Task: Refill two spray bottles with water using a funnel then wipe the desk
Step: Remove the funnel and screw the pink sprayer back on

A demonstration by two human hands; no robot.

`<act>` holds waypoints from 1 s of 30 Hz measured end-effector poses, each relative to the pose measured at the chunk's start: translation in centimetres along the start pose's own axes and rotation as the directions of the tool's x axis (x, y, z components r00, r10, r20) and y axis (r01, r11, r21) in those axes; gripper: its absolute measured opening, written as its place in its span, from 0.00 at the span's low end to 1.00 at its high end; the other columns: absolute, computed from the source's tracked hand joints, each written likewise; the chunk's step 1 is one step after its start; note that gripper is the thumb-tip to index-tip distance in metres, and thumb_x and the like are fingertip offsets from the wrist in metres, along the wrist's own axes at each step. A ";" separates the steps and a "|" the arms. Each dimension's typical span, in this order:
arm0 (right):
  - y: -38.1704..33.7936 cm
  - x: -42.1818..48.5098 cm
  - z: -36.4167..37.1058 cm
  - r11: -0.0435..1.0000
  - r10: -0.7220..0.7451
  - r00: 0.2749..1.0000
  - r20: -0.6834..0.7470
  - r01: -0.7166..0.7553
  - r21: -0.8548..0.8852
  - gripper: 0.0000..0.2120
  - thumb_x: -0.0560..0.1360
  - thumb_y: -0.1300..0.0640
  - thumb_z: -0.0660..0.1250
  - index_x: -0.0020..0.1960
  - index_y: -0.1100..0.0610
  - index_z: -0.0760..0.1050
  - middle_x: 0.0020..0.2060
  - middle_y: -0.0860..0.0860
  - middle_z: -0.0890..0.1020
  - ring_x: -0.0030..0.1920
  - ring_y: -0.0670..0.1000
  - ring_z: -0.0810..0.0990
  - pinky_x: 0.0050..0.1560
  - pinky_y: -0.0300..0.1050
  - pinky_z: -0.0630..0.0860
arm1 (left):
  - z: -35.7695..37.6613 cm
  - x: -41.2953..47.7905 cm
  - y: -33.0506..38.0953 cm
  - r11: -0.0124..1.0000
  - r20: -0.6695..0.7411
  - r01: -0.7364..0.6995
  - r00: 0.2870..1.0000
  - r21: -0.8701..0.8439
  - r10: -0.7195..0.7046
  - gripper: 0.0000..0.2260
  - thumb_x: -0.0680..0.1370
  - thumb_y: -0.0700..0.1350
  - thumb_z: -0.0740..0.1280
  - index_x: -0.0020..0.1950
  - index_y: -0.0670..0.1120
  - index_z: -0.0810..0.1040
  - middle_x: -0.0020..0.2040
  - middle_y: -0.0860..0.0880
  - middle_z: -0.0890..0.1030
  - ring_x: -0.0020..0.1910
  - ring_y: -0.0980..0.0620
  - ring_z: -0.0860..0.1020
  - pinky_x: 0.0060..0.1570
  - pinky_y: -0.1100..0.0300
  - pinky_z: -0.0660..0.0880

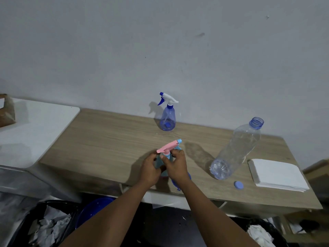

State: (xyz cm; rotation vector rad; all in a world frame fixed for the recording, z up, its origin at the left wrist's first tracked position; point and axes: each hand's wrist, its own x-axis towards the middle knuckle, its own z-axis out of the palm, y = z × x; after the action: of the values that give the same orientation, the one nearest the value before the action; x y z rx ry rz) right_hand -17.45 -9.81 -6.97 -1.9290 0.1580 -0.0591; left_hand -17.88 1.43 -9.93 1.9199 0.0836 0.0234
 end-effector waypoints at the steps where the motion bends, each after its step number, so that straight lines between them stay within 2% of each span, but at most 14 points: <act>1: 0.4 0.2 0.1 1.000 0.007 1.000 0.012 -0.006 -0.029 0.11 0.71 0.47 0.70 0.47 0.52 0.83 0.46 0.51 0.84 0.51 0.49 0.82 0.52 0.50 0.79 | -0.1 0.1 0.1 1.000 0.014 -0.024 1.000 0.009 0.024 0.23 0.67 0.32 0.76 0.58 0.49 0.78 0.51 0.54 0.80 0.51 0.52 0.80 0.47 0.77 0.70; 3: 1.0 0.3 0.2 0.998 0.009 1.000 0.016 -0.008 -0.062 0.13 0.70 0.44 0.68 0.49 0.51 0.83 0.49 0.52 0.83 0.55 0.50 0.79 0.54 0.47 0.77 | -0.2 0.0 -0.1 0.999 0.017 -0.048 0.999 0.012 0.048 0.23 0.66 0.32 0.77 0.56 0.50 0.78 0.51 0.53 0.80 0.50 0.52 0.80 0.46 0.78 0.70; 6: 0.7 -0.1 0.3 0.999 0.006 0.999 -0.045 -0.008 -0.049 0.09 0.73 0.49 0.72 0.49 0.54 0.81 0.50 0.51 0.82 0.53 0.43 0.77 0.48 0.29 0.70 | -0.1 -0.2 -0.3 0.997 -0.013 -0.071 0.997 0.018 0.071 0.21 0.68 0.35 0.76 0.56 0.51 0.78 0.52 0.51 0.82 0.51 0.52 0.81 0.48 0.75 0.71; 9: 0.1 -0.7 0.8 0.999 0.043 0.991 -0.131 -0.042 0.013 0.07 0.75 0.55 0.74 0.48 0.49 0.76 0.50 0.44 0.78 0.49 0.41 0.78 0.46 0.25 0.72 | 0.6 -0.6 0.2 0.997 -0.045 -0.044 0.998 -0.062 0.041 0.10 0.71 0.48 0.70 0.52 0.52 0.80 0.51 0.50 0.83 0.51 0.51 0.81 0.51 0.63 0.77; 11: -0.5 -1.0 1.2 0.998 0.061 0.982 -0.181 -0.055 0.040 0.09 0.75 0.56 0.74 0.47 0.48 0.74 0.47 0.41 0.76 0.46 0.39 0.77 0.43 0.22 0.69 | 0.8 -0.6 0.4 0.998 -0.108 -0.045 0.993 -0.045 0.040 0.11 0.75 0.51 0.64 0.50 0.50 0.83 0.48 0.47 0.84 0.50 0.49 0.81 0.51 0.55 0.78; 14: -0.7 -1.7 1.3 1.000 0.016 0.971 -0.237 -0.017 -0.001 0.11 0.74 0.54 0.75 0.46 0.47 0.72 0.44 0.41 0.77 0.46 0.41 0.77 0.43 0.25 0.68 | 0.7 -0.8 0.8 0.981 -0.054 0.066 0.996 -0.184 -0.077 0.13 0.83 0.42 0.57 0.54 0.43 0.82 0.48 0.43 0.84 0.50 0.47 0.82 0.46 0.56 0.78; 15: -0.7 -1.9 1.1 0.999 0.041 0.968 -0.247 -0.036 0.025 0.13 0.72 0.54 0.76 0.48 0.47 0.71 0.44 0.41 0.78 0.45 0.39 0.78 0.43 0.27 0.69 | 0.7 -0.8 1.0 0.938 -0.019 0.151 0.986 -0.311 -0.165 0.12 0.83 0.40 0.57 0.55 0.42 0.81 0.50 0.42 0.84 0.51 0.46 0.82 0.44 0.58 0.78; 17: -1.0 -1.9 1.1 0.986 0.133 0.957 -0.256 -0.103 0.130 0.23 0.68 0.53 0.80 0.55 0.50 0.69 0.45 0.41 0.79 0.44 0.35 0.79 0.40 0.29 0.73 | 0.5 -0.7 1.2 0.872 0.013 0.207 0.974 -0.445 -0.225 0.11 0.82 0.38 0.57 0.57 0.40 0.79 0.53 0.40 0.83 0.52 0.44 0.82 0.42 0.59 0.79; 19: -1.3 -1.6 1.3 0.984 0.138 0.958 -0.251 -0.104 0.146 0.33 0.67 0.52 0.80 0.65 0.49 0.65 0.47 0.42 0.80 0.46 0.38 0.81 0.41 0.30 0.75 | 0.4 -0.6 1.8 0.797 0.044 0.266 0.956 -0.542 -0.290 0.13 0.83 0.41 0.56 0.57 0.40 0.80 0.51 0.40 0.83 0.50 0.46 0.83 0.40 0.60 0.80; 21: -1.6 -0.8 1.5 0.989 0.104 0.970 -0.218 -0.078 0.127 0.33 0.72 0.53 0.75 0.72 0.50 0.63 0.51 0.44 0.80 0.50 0.44 0.81 0.42 0.28 0.72 | 0.1 -0.6 1.0 0.814 0.047 0.278 0.954 -0.510 -0.296 0.11 0.83 0.41 0.58 0.55 0.42 0.80 0.50 0.43 0.83 0.48 0.48 0.82 0.38 0.63 0.80; 23: -1.7 0.2 1.4 0.992 0.087 0.974 -0.210 -0.066 0.108 0.27 0.78 0.56 0.68 0.74 0.54 0.63 0.51 0.46 0.79 0.49 0.42 0.79 0.41 0.23 0.69 | -0.7 -0.6 -0.3 0.979 0.014 0.191 0.982 -0.077 -0.190 0.12 0.78 0.49 0.67 0.60 0.47 0.78 0.56 0.49 0.81 0.56 0.49 0.80 0.48 0.66 0.77; 25: -1.5 0.8 1.0 0.991 0.041 0.975 -0.217 -0.012 0.133 0.26 0.79 0.60 0.65 0.75 0.55 0.63 0.49 0.47 0.81 0.45 0.39 0.79 0.44 0.24 0.70 | -1.6 0.0 -2.7 0.891 0.096 0.060 0.989 0.450 -0.115 0.36 0.68 0.60 0.71 0.73 0.49 0.69 0.70 0.49 0.73 0.70 0.48 0.71 0.67 0.57 0.70; 27: -1.5 1.3 0.2 0.982 -0.016 0.977 -0.210 0.056 0.183 0.25 0.80 0.61 0.64 0.75 0.58 0.63 0.45 0.46 0.80 0.44 0.39 0.78 0.47 0.29 0.71 | -2.0 0.1 -4.2 0.765 0.181 0.062 0.956 0.641 -0.229 0.45 0.69 0.61 0.72 0.80 0.50 0.54 0.80 0.47 0.56 0.79 0.44 0.52 0.77 0.47 0.54; 30: -2.5 2.1 -1.5 0.959 -0.061 0.952 -0.300 0.139 0.246 0.18 0.83 0.54 0.61 0.71 0.59 0.68 0.43 0.46 0.79 0.45 0.40 0.78 0.49 0.34 0.73 | -1.7 -0.1 -4.9 0.636 0.291 0.018 0.879 0.771 -0.378 0.47 0.74 0.66 0.65 0.81 0.53 0.39 0.80 0.50 0.33 0.78 0.43 0.31 0.75 0.40 0.36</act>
State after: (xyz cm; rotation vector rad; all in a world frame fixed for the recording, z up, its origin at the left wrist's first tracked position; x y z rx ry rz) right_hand -15.36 -10.63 -4.16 -1.6510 0.2350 -0.4148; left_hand -18.26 4.73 -13.90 2.6990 0.0077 -0.7076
